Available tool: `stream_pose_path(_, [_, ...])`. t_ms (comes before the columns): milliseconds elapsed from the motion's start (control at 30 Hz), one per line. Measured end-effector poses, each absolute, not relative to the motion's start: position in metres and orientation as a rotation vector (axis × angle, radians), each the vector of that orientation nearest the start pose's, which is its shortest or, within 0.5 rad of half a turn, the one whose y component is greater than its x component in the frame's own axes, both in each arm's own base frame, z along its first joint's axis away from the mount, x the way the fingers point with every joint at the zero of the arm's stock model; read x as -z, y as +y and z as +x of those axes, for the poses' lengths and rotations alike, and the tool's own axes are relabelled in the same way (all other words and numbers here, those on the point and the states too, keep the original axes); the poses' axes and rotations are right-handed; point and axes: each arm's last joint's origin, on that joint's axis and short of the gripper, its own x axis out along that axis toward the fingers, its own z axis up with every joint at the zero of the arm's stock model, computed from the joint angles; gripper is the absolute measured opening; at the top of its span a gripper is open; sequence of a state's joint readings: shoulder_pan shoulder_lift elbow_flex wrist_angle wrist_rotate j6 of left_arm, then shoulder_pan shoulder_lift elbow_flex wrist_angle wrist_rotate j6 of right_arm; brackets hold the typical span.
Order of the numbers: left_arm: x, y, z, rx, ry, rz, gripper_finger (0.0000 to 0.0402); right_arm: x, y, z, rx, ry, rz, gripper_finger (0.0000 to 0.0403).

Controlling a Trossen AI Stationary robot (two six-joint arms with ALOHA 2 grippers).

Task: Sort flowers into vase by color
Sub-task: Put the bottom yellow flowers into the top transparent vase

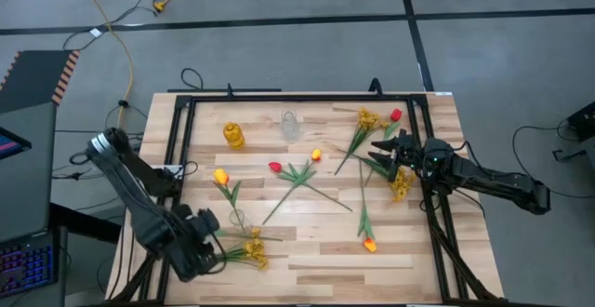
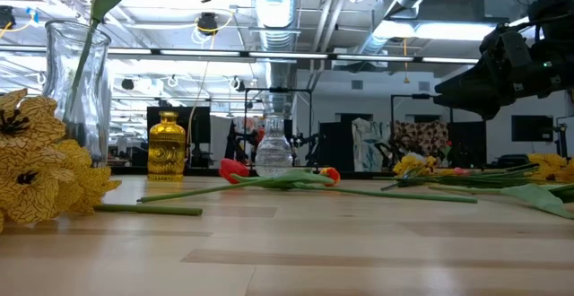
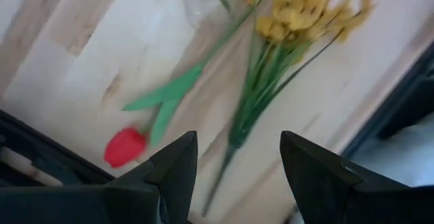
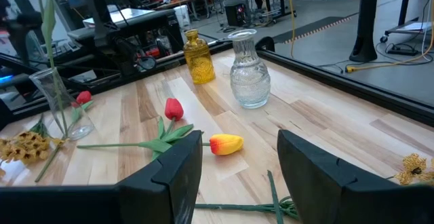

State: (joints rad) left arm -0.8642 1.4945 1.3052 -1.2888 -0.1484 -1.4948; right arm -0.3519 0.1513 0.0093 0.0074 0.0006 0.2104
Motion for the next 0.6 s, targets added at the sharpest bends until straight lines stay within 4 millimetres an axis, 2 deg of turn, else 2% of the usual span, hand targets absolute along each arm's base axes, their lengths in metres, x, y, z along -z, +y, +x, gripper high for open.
stream_pose_path(367, [-0.237,-0.217,0.191,-0.470,1.455,-0.234,0.0198,-0.155,-0.036,0.099,0.365,0.095,0.232,0.0221])
stream_pose_path(600, [-0.231,-0.221,0.196,-0.529,1.391,-0.305,0.0198,-0.155,-0.036,0.099,0.365,0.095,0.232,0.0221])
